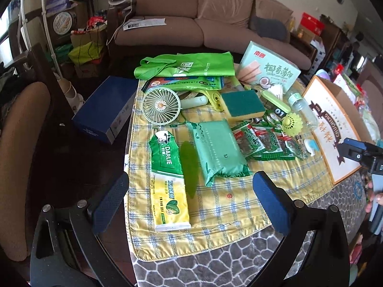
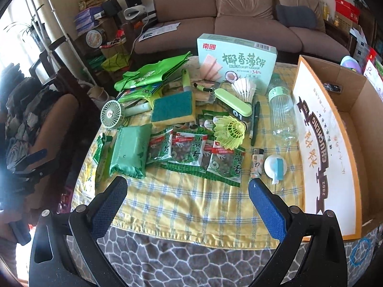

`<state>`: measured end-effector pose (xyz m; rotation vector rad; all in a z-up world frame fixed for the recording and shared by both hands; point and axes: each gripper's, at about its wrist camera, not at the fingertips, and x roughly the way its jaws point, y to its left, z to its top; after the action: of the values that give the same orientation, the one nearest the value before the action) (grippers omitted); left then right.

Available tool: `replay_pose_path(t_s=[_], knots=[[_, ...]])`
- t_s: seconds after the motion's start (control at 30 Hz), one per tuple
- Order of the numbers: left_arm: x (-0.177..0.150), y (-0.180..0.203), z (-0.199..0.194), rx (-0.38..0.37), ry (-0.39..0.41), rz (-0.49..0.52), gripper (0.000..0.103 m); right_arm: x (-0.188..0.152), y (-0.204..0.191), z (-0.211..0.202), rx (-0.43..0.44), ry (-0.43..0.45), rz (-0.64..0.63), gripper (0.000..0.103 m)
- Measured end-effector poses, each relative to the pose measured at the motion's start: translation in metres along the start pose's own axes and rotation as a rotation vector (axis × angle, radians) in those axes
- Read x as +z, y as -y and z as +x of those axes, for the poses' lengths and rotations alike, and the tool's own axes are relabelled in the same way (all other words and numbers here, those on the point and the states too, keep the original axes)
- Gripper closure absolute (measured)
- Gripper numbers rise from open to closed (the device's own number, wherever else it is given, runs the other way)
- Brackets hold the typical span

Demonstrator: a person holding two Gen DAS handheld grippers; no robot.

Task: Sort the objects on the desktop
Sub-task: 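Move both tools back over the table items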

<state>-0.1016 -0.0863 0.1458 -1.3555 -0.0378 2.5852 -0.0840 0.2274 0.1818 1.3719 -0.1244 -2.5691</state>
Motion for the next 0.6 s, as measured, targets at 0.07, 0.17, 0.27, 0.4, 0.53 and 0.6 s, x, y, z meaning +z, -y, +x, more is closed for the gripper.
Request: replay_pose_path(t_s=[0.07,0.17,0.27,0.4,0.53,0.6], knots=[[-0.002,-0.006,0.008,0.028,0.001,0.014,0.000,0.001,-0.001,0.010,-0.011,-0.003,-0.013,0.001],[-0.004,-0.015,0.023,0.068,-0.012,0.029,0.000,0.002,-0.003,0.022,-0.033,-0.013,-0.049,0.001],[-0.006,-0.025,0.038,0.082,-0.033,0.009,0.000,0.003,-0.004,0.030,-0.044,-0.009,-0.067,0.001],[-0.011,-0.034,0.055,0.065,-0.055,-0.028,0.000,0.004,-0.006,0.039,-0.018,0.005,-0.059,0.001],[-0.011,-0.028,0.060,0.045,-0.046,-0.021,0.000,0.002,-0.013,0.051,0.008,0.006,-0.054,0.001],[-0.010,-0.024,0.060,0.025,-0.036,-0.018,0.000,0.002,-0.016,0.058,0.017,0.004,-0.059,0.001]])
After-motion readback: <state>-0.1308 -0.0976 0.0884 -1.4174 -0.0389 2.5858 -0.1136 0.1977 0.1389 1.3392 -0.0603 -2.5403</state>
